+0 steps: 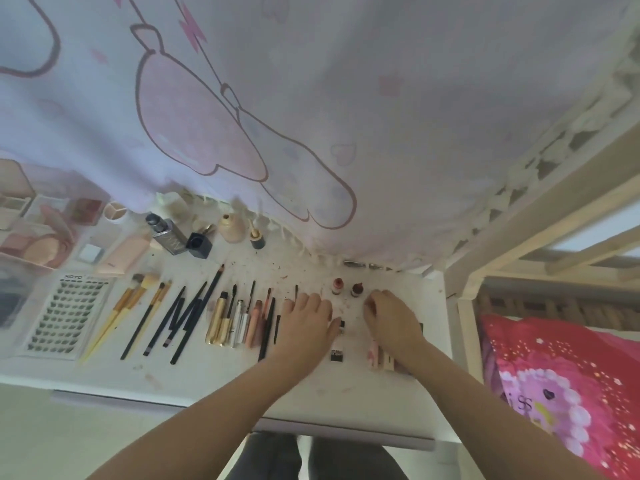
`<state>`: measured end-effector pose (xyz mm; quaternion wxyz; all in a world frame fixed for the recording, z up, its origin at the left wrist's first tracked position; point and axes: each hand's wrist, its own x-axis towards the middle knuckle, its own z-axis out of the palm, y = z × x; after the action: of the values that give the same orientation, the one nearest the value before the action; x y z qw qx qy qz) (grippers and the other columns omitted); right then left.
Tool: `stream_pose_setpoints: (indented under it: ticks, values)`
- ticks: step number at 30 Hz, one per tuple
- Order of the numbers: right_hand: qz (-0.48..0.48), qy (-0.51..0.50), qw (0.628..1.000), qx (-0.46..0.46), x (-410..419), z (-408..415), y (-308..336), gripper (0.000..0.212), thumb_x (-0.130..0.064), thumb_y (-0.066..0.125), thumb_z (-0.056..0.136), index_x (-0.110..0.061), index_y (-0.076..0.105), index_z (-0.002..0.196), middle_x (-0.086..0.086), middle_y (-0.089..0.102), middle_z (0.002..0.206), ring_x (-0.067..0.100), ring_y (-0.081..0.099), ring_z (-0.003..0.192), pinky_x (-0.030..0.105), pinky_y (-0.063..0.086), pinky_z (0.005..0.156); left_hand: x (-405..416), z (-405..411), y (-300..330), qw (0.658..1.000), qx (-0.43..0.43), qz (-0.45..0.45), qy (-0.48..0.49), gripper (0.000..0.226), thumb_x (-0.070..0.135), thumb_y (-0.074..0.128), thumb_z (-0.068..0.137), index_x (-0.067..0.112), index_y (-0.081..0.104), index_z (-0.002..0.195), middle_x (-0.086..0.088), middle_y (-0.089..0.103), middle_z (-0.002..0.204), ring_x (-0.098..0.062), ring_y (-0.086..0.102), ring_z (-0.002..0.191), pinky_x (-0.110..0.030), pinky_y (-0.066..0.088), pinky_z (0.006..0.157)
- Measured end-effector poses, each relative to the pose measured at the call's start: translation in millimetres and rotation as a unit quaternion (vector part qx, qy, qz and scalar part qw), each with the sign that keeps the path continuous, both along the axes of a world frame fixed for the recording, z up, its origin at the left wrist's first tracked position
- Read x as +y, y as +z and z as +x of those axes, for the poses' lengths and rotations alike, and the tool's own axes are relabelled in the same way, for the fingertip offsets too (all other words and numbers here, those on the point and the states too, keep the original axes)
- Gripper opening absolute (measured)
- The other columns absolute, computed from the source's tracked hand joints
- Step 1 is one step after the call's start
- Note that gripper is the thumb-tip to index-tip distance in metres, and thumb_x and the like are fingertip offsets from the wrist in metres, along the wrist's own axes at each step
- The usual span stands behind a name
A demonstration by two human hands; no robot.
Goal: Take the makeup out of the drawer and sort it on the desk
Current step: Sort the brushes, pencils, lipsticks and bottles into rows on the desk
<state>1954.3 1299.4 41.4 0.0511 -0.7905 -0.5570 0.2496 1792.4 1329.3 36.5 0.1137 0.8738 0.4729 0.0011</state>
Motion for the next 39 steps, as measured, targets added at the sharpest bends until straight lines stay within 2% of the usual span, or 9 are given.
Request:
stream_pose_setpoints:
  ticks: [6,11,14,17,19,22,27,33,39]
  values:
    - [-0.098,0.003,0.995,0.035,7,-46,-2,0.036,-0.037,0.040,0.097,-0.005,0.051,0.109,0.016,0.063,0.108,0.032,0.058,0.103,0.035,0.043,0.079,-21,7,0,0.991,0.122,-0.054,-0.018,0.045,0.041,0.040,0.094,0.012,0.050,0.126,-0.008,0.049,0.123,-0.028,0.038,0.120,-0.039,0.029,0.096]
    - [-0.168,-0.081,0.976,0.116,1,-45,9,0.051,-0.049,0.035,0.097,-0.004,0.060,0.100,0.009,0.067,0.086,0.027,0.063,0.081,0.028,0.044,0.064,-22,-18,-2,0.998,0.029,0.000,-0.053,0.024,0.043,0.073,0.062,0.020,0.068,0.068,0.005,0.062,0.070,-0.017,0.060,0.069,-0.028,0.046,0.058]
    - [-0.180,-0.147,0.933,0.273,-9,-40,32,0.048,-0.047,0.037,0.098,-0.010,0.058,0.077,-0.002,0.056,0.056,0.011,0.043,0.043,0.018,0.031,0.041,-17,-37,5,0.995,-0.047,-0.003,-0.086,0.030,0.042,0.045,0.082,0.022,0.067,0.076,0.008,0.065,0.072,-0.015,0.062,0.066,-0.025,0.048,0.058]
    - [-0.106,-0.143,0.908,0.379,-18,-40,48,0.037,-0.039,0.047,0.097,-0.012,0.052,0.072,-0.002,0.048,0.053,0.008,0.034,0.040,0.020,0.026,0.043,-12,-41,31,0.990,-0.073,-0.076,-0.092,0.043,0.043,0.031,0.094,0.016,0.064,0.104,0.001,0.067,0.096,-0.020,0.062,0.090,-0.033,0.046,0.079]
    - [-0.039,-0.108,0.927,0.356,-23,-42,55,0.027,-0.032,0.050,0.096,-0.013,0.051,0.078,-0.001,0.048,0.061,0.010,0.037,0.050,0.020,0.031,0.048,-7,-41,49,0.983,-0.086,-0.149,-0.066,0.037,0.039,0.032,0.100,0.017,0.056,0.117,-0.001,0.061,0.104,-0.019,0.055,0.101,-0.035,0.035,0.092]
    - [0.005,-0.069,0.929,0.364,-30,-43,69,0.011,-0.025,0.053,0.095,-0.014,0.056,0.095,0.001,0.054,0.075,0.012,0.047,0.063,0.020,0.039,0.054,-3,-43,57,0.965,-0.136,-0.215,-0.067,0.029,0.035,0.037,0.101,0.014,0.057,0.107,0.008,0.053,0.079,-0.015,0.052,0.083,-0.024,0.032,0.071]
    - [-0.076,-0.070,0.946,0.307,-32,-37,88,0.043,-0.047,0.032,0.099,-0.013,0.057,0.087,-0.007,0.056,0.057,0.003,0.046,0.043,0.017,0.036,0.047,1,-46,56,0.967,-0.142,-0.194,-0.088,0.027,0.038,0.042,0.098,0.019,0.057,0.109,0.010,0.051,0.078,-0.005,0.046,0.068,-0.019,0.038,0.060]
    - [-0.085,-0.080,0.920,0.373,-39,-32,89,0.022,-0.038,0.050,0.095,-0.021,0.055,0.108,-0.001,0.065,0.089,0.007,0.061,0.070,0.021,0.047,0.056,-4,-51,62,0.965,-0.136,-0.204,-0.091,0.031,0.041,0.044,0.097,0.019,0.057,0.114,0.001,0.059,0.095,-0.015,0.054,0.087,-0.027,0.045,0.076]
    - [-0.083,-0.059,0.938,0.331,-39,-30,87,0.016,-0.030,0.047,0.097,-0.017,0.057,0.094,-0.002,0.064,0.085,0.005,0.056,0.064,0.021,0.045,0.058,-7,-47,68,0.966,-0.136,-0.191,-0.110,0.029,0.039,0.044,0.097,0.017,0.057,0.112,0.002,0.056,0.089,-0.015,0.052,0.081,-0.028,0.043,0.075]
